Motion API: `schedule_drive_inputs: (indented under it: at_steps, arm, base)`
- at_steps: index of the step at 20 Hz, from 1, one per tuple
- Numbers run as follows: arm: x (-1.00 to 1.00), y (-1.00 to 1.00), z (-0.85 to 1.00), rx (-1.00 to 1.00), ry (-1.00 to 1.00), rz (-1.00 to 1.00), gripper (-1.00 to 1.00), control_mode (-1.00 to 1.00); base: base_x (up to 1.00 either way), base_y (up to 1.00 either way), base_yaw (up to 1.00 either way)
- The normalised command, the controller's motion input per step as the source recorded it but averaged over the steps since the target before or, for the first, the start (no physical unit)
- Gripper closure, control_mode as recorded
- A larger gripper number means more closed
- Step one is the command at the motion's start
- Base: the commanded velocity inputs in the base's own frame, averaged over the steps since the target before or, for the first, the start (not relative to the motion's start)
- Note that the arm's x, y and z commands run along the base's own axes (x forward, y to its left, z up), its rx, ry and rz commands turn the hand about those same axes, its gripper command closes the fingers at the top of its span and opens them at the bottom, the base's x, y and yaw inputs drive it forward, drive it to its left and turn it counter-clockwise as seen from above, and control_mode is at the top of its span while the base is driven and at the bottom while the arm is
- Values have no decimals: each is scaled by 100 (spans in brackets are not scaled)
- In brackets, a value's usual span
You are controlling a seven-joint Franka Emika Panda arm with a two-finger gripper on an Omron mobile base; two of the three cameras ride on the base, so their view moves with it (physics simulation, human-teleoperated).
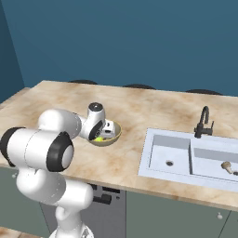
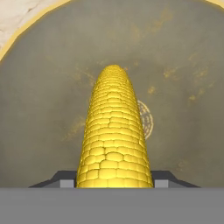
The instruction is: Pick the corns from the cabinet and place them in one bowl. Pick the mushroom from the sink and place it in the other bowl.
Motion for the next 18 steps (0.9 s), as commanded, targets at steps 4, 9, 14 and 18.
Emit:
schedule_drive_inputs:
  at_steps: [4, 9, 14, 18]
  arm:
    - [0, 0, 0, 0, 0, 0, -100, -100]
    - [0, 0, 5, 0, 0, 0, -100, -100]
    - [0, 0, 22, 0, 0, -3, -100, -100]
    - [-1, 0, 40, 0, 0, -4, -100, -100]
  base:
    - [0, 0, 0]
    - [0, 0, 0]
    - [0, 0, 0]
    - [0, 0, 0]
